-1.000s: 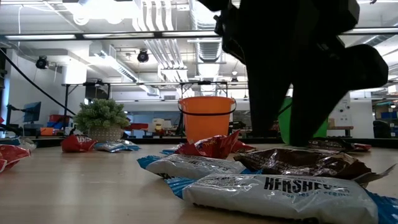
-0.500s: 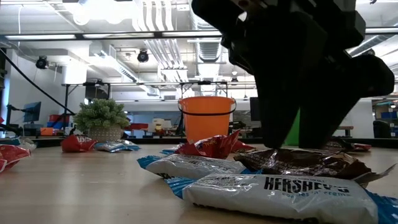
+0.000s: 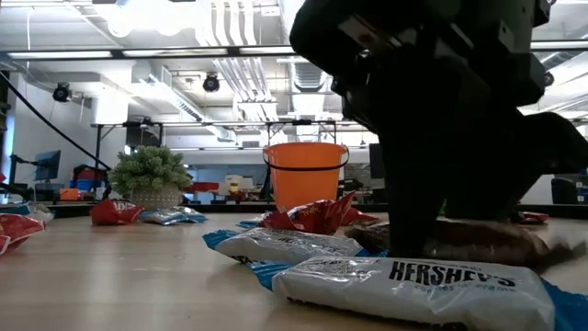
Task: Organize candy in baskets
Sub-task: Put the brown chocolate into the green bucket
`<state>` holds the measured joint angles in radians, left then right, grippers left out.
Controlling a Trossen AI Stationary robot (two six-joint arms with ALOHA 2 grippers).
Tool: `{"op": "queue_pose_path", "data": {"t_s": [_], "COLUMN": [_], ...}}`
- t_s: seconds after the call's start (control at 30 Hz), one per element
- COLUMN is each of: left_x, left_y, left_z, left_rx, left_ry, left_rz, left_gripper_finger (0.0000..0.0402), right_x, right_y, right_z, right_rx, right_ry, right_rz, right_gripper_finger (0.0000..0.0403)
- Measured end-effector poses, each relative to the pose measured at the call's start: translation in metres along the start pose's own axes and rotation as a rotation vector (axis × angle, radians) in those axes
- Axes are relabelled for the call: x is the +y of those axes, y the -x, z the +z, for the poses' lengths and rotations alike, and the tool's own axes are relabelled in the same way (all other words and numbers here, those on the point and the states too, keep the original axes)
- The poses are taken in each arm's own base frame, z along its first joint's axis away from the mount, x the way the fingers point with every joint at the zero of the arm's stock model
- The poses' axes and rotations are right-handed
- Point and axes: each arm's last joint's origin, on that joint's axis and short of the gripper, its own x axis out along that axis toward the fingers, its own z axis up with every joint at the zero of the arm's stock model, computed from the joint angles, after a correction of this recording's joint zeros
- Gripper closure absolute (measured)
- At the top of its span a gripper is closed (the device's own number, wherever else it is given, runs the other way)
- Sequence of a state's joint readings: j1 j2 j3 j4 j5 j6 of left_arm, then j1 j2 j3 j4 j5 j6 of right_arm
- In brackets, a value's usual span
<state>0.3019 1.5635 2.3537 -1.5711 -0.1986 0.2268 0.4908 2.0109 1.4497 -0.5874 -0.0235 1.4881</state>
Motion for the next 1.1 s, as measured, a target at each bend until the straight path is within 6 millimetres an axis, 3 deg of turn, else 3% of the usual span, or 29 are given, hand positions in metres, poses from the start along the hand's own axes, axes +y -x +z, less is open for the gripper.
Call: {"op": "queue_pose_path", "data": {"t_s": [0.13,0.33,0.53,0.73,1.1], "left_x": [0.0,0.0,0.0,0.0,0.0], "left_y": [0.0,0.0,0.0,0.0,0.0], "left_z": [0.0,0.0,0.0,0.0,0.0], "left_rx": [0.0,0.0,0.0,0.001,0.001], "left_ry": [0.0,0.0,0.0,0.0,0.0], "left_rz": [0.0,0.0,0.0,0.0,0.0], "left_gripper_finger": [0.0239,0.0239,0.0239,0.0239,0.0239], "right_x": [-0.002,-0.001,-0.001,-0.007,-0.044], "right_y": [-0.001,-0.001,0.011,0.05,0.133], "right_z": [0.0,0.0,-0.002,0.006,0.037], "right_rx": [0.003,0.018,0.06,-0.021,-0.205], "right_ry": [-0.002,0.007,0.025,0.06,0.111], "right_rz": [-0.009,0.003,0.015,-0.012,-0.192], "right_gripper_finger": [0.0252,0.0374,0.0382,0.0384,0.0385]}}
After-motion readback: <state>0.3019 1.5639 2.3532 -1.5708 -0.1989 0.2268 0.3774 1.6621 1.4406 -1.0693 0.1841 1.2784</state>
